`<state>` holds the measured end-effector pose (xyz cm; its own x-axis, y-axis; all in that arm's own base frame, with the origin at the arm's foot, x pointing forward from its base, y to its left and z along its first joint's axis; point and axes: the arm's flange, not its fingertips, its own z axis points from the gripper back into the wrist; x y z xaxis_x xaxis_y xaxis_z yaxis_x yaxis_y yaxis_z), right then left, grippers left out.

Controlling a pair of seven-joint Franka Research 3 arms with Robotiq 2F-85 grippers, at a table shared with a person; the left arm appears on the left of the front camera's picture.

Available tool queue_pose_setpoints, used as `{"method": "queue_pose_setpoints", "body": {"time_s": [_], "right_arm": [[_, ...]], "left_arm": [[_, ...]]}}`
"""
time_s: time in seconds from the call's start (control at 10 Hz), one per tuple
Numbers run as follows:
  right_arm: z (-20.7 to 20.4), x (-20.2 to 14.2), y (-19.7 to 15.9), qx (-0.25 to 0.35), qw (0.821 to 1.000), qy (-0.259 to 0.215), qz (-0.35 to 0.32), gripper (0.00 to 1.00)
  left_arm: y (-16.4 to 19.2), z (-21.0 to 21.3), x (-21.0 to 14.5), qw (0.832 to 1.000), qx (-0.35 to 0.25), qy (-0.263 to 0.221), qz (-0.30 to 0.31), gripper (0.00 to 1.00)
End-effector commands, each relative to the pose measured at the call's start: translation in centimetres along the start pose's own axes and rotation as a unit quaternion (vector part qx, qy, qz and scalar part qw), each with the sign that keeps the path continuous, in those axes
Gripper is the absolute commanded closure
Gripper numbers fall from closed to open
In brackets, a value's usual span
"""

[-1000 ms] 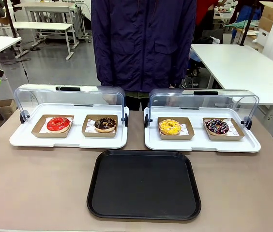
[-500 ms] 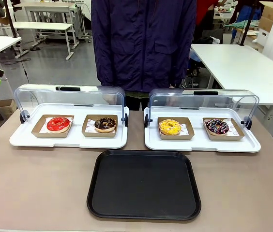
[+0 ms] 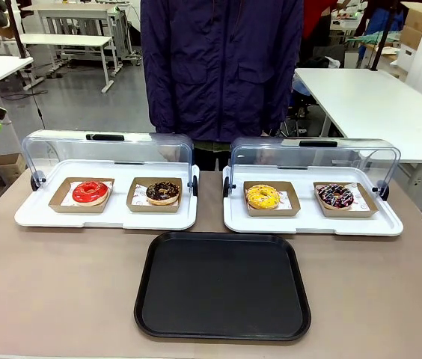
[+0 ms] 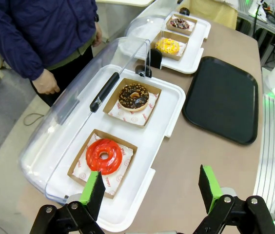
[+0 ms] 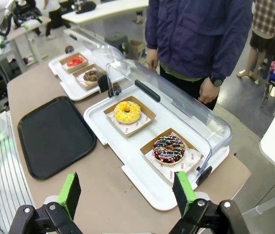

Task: Move the second donut from the left to the tray.
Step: Pick up the Paper togo box containing the Donut indicated by the person and place it on the Handle tray.

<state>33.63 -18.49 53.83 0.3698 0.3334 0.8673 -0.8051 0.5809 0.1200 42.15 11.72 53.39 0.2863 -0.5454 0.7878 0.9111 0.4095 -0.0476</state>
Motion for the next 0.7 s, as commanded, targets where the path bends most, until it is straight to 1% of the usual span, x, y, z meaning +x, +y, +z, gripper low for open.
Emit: {"method": "queue_pose_setpoints", "body": {"time_s": [0.0, 0.6], "right_arm": [[0.01, 0.23, -0.23, 0.0, 1.0, -0.013, 0.011, 0.0], [0.01, 0.23, -0.23, 0.0, 1.0, -0.013, 0.011, 0.0]], "left_arm": [[0.06, 0.04, 0.0, 1.0, -0.004, -0.003, -0.007, 0.0], [0.06, 0.04, 0.0, 1.0, -0.004, -0.003, -0.007, 0.0]]}}
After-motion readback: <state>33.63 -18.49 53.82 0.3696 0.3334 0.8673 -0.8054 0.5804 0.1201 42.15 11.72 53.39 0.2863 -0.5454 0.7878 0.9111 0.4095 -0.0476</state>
